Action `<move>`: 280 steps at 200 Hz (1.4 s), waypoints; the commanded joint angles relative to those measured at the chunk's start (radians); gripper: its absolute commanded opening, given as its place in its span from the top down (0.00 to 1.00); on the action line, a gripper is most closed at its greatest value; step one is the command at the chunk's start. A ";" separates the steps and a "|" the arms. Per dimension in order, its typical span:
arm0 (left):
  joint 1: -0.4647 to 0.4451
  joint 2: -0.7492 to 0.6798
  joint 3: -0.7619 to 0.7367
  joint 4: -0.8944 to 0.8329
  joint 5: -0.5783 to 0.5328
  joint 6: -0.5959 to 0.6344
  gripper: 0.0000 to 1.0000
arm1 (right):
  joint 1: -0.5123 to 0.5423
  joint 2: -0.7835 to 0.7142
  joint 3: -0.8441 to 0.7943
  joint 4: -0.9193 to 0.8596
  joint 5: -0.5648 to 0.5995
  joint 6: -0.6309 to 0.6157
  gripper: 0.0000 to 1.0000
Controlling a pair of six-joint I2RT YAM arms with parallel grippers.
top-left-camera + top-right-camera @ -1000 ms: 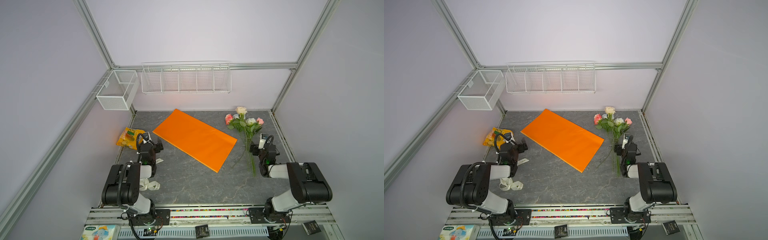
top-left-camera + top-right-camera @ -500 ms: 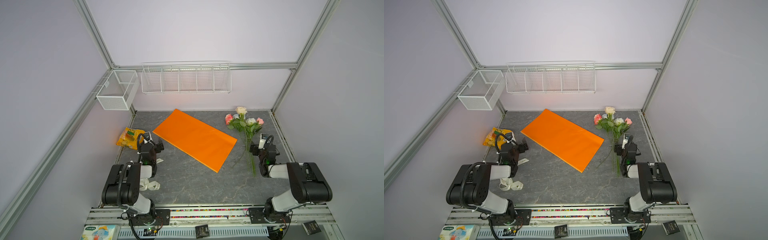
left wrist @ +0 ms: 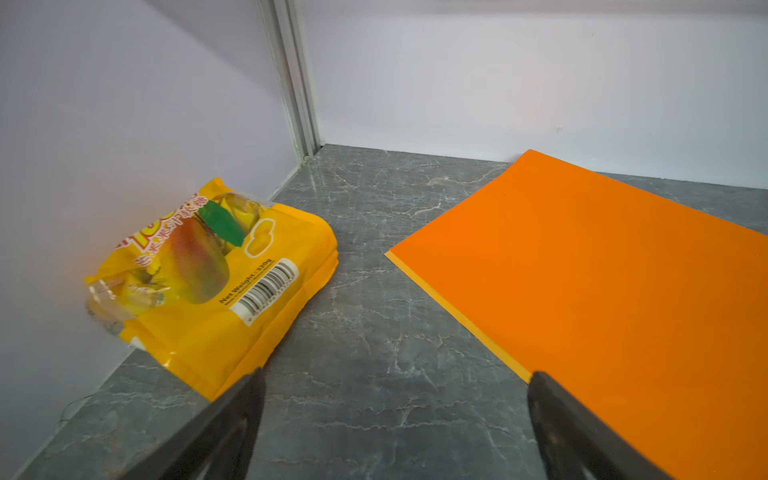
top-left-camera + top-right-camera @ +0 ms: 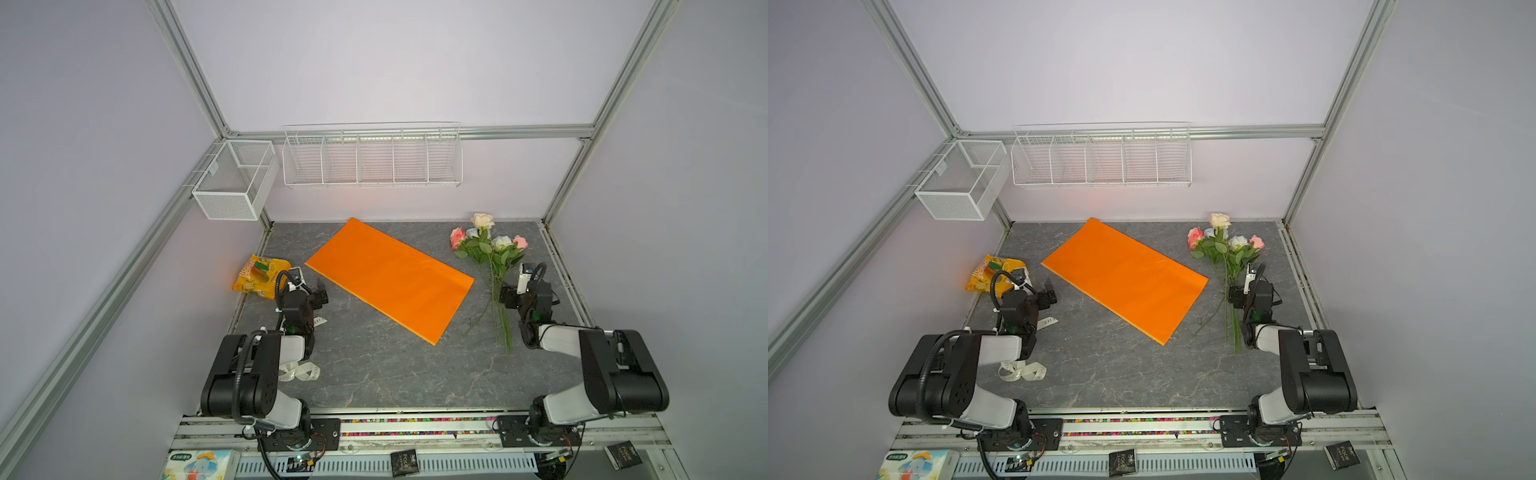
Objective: Tie the bouquet of fake flowers
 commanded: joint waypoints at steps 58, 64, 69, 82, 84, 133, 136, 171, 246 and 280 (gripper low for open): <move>0.044 -0.444 0.210 -0.840 0.144 -0.487 0.01 | 0.181 0.179 0.549 -0.694 -0.709 0.273 0.03; 0.045 -0.470 0.195 -0.846 0.188 -0.513 0.01 | 0.226 0.215 0.577 -0.714 -0.697 0.261 0.03; 0.046 -0.489 0.183 -0.850 0.218 -0.529 0.01 | 0.251 0.241 0.600 -0.729 -0.683 0.253 0.02; 0.044 -0.538 0.154 -0.866 0.289 -0.564 0.01 | 0.301 0.305 0.653 -0.771 -0.636 0.250 0.01; 0.045 -0.545 0.151 -0.872 0.294 -0.573 0.01 | 0.308 0.316 0.662 -0.776 -0.634 0.247 0.00; 0.044 -0.640 0.121 -1.012 0.407 -0.599 0.01 | 0.388 0.472 0.776 -0.831 -0.560 0.256 0.03; 0.044 -0.643 0.121 -1.017 0.412 -0.598 0.01 | 0.390 0.480 0.784 -0.837 -0.560 0.255 0.03; 0.044 -0.640 0.120 -1.046 0.482 -0.589 0.01 | 0.394 0.527 0.789 -0.858 -0.516 0.289 0.03; 0.044 -0.594 0.138 -1.082 0.600 -0.608 0.01 | 0.447 0.453 0.579 -0.861 -0.521 0.394 0.09; 0.044 -0.579 0.139 -1.095 0.622 -0.622 0.04 | 0.554 0.337 0.392 -0.748 -0.521 0.586 0.11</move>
